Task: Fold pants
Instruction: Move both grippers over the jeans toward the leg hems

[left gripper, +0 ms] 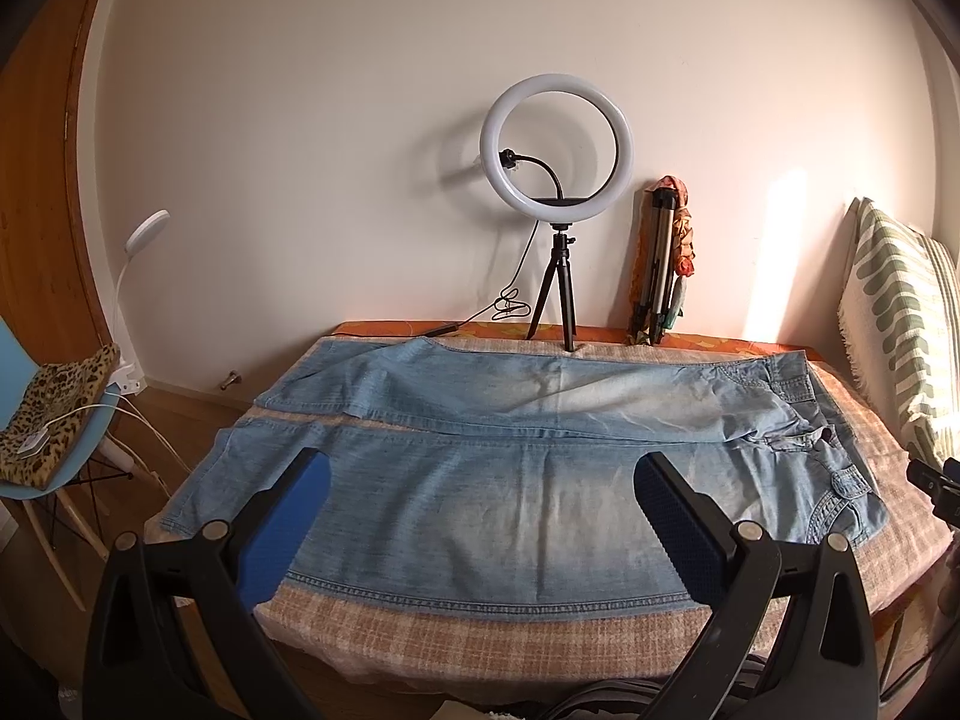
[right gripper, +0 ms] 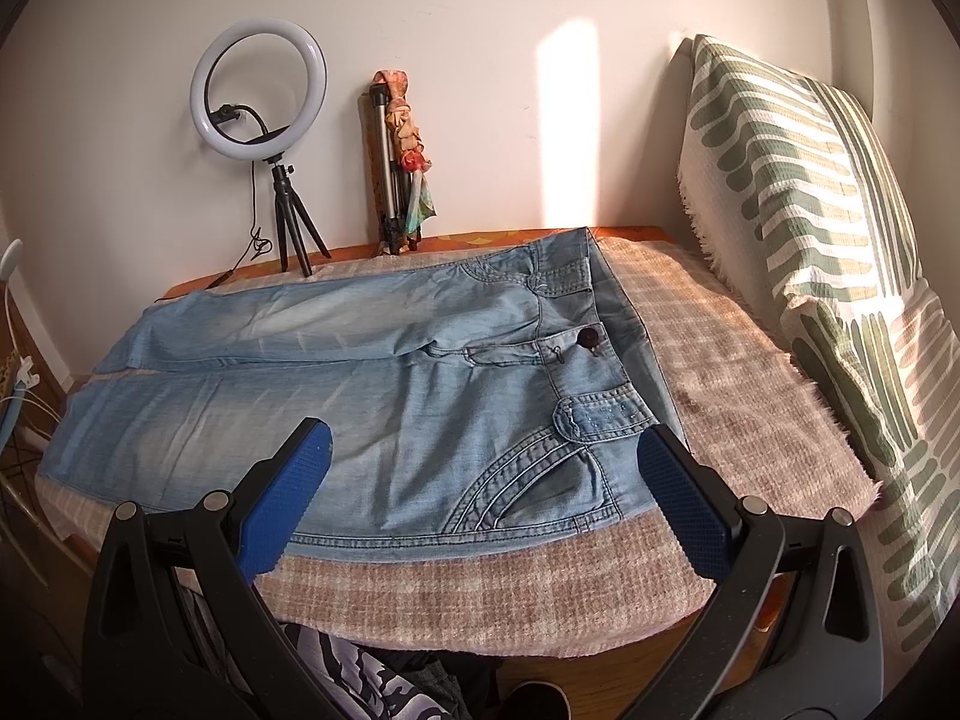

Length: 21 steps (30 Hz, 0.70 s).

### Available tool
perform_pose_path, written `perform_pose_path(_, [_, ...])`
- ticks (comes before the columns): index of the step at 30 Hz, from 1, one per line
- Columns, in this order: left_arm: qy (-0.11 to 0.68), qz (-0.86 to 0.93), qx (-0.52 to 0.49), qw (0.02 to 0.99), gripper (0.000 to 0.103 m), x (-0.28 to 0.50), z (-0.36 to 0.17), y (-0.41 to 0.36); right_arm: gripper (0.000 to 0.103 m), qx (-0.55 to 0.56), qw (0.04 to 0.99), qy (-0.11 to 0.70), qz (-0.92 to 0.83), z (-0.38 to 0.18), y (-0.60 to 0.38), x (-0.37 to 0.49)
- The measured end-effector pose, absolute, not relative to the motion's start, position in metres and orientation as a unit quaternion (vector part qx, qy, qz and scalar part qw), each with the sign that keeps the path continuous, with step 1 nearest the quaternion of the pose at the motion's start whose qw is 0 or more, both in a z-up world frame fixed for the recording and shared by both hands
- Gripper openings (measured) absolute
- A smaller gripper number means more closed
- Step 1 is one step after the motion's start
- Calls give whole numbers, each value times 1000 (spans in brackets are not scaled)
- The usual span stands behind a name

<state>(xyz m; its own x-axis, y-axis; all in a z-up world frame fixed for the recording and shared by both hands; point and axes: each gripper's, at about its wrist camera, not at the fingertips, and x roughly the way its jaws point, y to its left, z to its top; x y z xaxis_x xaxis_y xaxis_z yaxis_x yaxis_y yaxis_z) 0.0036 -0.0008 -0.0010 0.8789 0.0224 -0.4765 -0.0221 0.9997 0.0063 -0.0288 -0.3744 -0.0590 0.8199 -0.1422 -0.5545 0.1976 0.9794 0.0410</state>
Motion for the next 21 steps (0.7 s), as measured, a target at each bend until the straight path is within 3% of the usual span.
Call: perform_pose_path(21, [279, 69, 54, 956, 103, 44, 9, 87, 103, -70, 959, 272, 46, 37, -346, 39])
